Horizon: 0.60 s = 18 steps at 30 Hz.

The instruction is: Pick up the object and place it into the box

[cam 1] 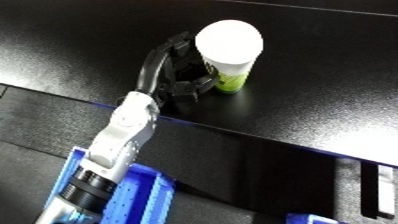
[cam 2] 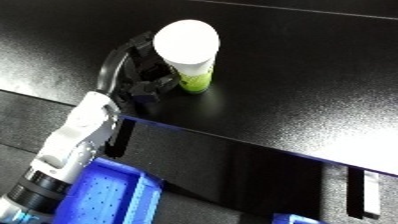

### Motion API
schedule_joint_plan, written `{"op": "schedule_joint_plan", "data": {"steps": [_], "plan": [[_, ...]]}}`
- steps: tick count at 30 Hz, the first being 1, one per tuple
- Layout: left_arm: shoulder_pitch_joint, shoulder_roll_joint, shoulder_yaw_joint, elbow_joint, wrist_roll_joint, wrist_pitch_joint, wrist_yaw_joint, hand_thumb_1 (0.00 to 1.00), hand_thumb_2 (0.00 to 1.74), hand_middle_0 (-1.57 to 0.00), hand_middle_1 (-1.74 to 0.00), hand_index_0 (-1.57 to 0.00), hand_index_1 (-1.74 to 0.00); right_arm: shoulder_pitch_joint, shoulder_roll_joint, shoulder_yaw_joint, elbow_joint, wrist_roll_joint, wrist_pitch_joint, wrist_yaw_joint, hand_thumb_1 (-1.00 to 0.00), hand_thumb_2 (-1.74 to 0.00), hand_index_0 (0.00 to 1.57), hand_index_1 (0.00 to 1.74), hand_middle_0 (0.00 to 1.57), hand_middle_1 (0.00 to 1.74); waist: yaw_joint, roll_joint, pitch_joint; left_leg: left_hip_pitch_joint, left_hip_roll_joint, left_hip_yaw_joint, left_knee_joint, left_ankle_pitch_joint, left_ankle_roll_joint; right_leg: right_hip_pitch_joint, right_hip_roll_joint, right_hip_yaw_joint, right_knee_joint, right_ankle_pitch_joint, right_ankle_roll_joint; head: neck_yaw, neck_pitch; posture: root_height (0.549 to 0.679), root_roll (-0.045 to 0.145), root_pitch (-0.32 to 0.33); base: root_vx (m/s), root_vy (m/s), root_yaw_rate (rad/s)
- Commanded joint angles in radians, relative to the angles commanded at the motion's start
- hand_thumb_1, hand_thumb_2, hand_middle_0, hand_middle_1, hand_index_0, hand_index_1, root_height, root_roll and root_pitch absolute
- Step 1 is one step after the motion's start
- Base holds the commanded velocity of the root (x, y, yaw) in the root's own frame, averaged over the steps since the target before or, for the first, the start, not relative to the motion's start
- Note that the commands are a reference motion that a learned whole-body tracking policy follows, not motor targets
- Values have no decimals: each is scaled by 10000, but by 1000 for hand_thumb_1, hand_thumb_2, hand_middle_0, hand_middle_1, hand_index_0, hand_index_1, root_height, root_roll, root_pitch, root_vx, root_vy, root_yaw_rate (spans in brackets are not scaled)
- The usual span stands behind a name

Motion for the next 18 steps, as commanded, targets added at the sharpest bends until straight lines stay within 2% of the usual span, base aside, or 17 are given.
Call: {"op": "schedule_joint_plan", "data": {"steps": [10, 18], "plan": [[-226, 34, -156, 294, 40, 47, -155, 1000, 1740, -1570, -1740, -1570, -1740, 37, 42, -15, 99, 25, 26, -1, 0, 0, 0, 0, 0, 0, -40, 36, -70, 70, 13, -23, 7, -24, -16, 75, -32, -11, 1, -31, 10, -125, 50, 603, 26, -50, -5, -7, -2], [-124, 111, 67, 227, -719, -244, -303, 1000, 1740, -1570, -1740, -1570, -1740, 136, 14, -7, 150, -4, -41, 72, 0, 0, 0, 0, 0, 0, -17, 111, -87, 98, -13, -81, 37, -32, -34, 93, -61, -34, 101, -124, -19, -218, 431, 602, 30, -55, -17, 1, 31]]}}
